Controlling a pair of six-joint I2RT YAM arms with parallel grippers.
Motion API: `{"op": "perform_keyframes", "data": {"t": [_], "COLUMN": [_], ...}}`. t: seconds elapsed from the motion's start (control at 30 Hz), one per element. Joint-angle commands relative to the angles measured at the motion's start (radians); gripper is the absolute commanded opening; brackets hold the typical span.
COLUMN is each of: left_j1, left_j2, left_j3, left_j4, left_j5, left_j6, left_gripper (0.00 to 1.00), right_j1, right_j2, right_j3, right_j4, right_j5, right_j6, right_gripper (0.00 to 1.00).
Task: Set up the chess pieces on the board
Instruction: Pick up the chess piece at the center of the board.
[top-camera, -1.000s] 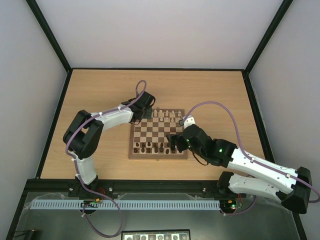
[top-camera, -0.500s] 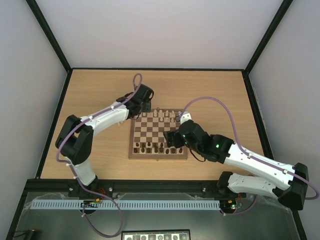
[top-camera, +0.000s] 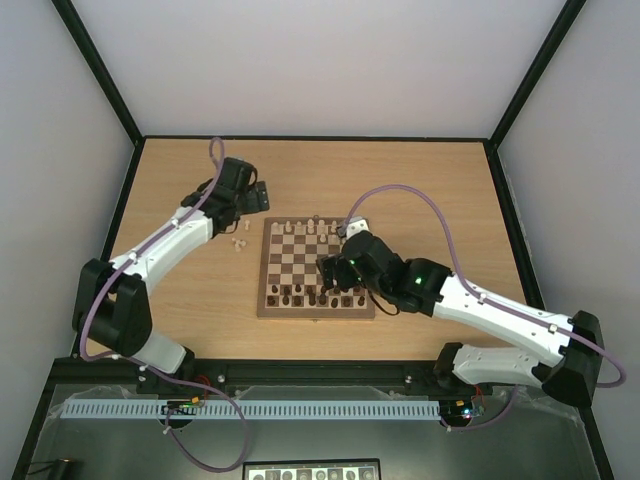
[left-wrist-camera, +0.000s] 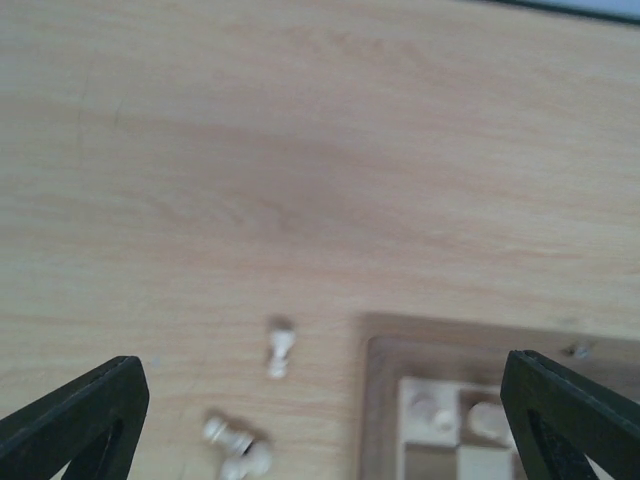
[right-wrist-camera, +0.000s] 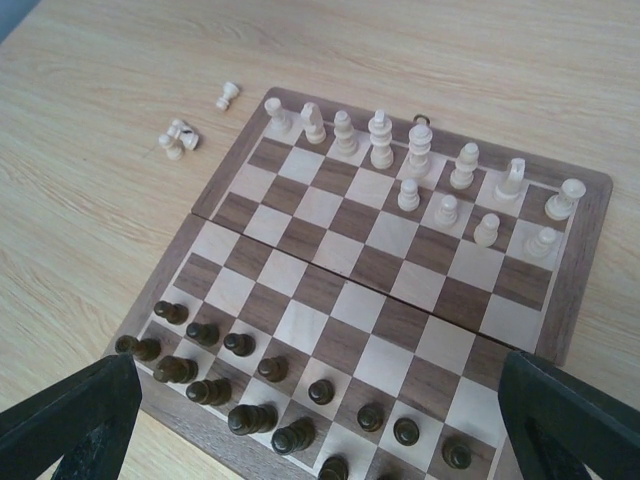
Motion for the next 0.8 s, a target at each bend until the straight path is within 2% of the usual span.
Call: {"op": "perform_keyframes", "data": {"t": [0.0,0.13,0.37,0.5,0.77], "left_j1": [0.038,0.063,0.064,0.065,0.065], "left_j2": [-0.079,-0.120,-0.211,-0.221,-0.162], "left_j3": [-0.119,-0.190,-0.305,-0.351,-0.398], "left_j4": [0.022,0.050,0.052,0.048,0.081], "left_j5": [0.063,0.105,0.118,0.119,0.112], "left_j6": [-0.009,-0.049,-0.078,-0.084,-0.083], "left_gripper": [1.00,0.97,0.63,0.48,0.35], "right_j1": [-0.005,-0.005,-0.005,-0.005,-0.005], "right_j2": [0.014,0.020,-0.006,-0.009,-0.021], "right_j3": [-0.031,-0.055,-0.110,-0.127,-0.161], "right_j4": [0.010,0.036,0.065,0.081,0.103], "right_j5": [-0.031,-0.055,-0.081,-0.091,-0.109], "right_j6": [0.020,0.036,0.047,0.046,0.053], "right_gripper": [0.99,0.99,0.99,0.99,0.99]}}
